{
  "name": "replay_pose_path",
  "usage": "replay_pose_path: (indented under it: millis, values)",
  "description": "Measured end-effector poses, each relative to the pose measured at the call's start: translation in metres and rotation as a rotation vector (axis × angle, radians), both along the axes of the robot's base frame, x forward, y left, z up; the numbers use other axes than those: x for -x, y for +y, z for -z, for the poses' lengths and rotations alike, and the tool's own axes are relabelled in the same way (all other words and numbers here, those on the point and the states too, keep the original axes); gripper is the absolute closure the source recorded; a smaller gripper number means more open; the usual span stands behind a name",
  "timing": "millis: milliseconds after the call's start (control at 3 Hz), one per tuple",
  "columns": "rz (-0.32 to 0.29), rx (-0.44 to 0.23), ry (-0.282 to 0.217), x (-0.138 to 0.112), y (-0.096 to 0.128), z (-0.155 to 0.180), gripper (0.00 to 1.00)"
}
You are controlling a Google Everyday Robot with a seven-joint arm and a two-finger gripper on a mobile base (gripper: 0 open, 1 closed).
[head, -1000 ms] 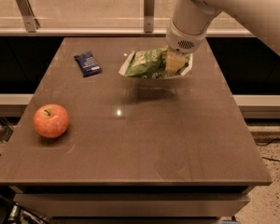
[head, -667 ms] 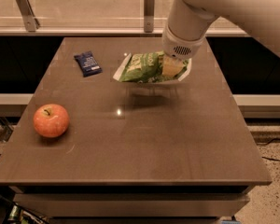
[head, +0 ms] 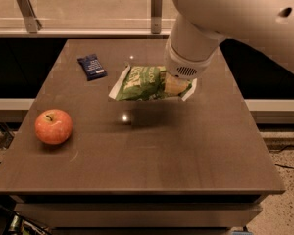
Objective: Move green jalapeno chip bag near apple
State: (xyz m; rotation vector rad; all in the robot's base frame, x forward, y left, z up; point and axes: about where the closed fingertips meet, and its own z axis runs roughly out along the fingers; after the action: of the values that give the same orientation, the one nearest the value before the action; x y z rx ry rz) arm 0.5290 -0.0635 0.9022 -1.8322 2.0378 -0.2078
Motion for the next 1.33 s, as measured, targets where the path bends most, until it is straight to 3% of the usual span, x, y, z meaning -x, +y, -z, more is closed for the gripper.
replay_pose_path:
  millis: [667,1333]
  values:
    - [-0.066,-0.062,-0.001,0.026,0.025,0.017,1.0]
    - [-0.1,-0.08,0.019,0.043,0.057,0.03,1.0]
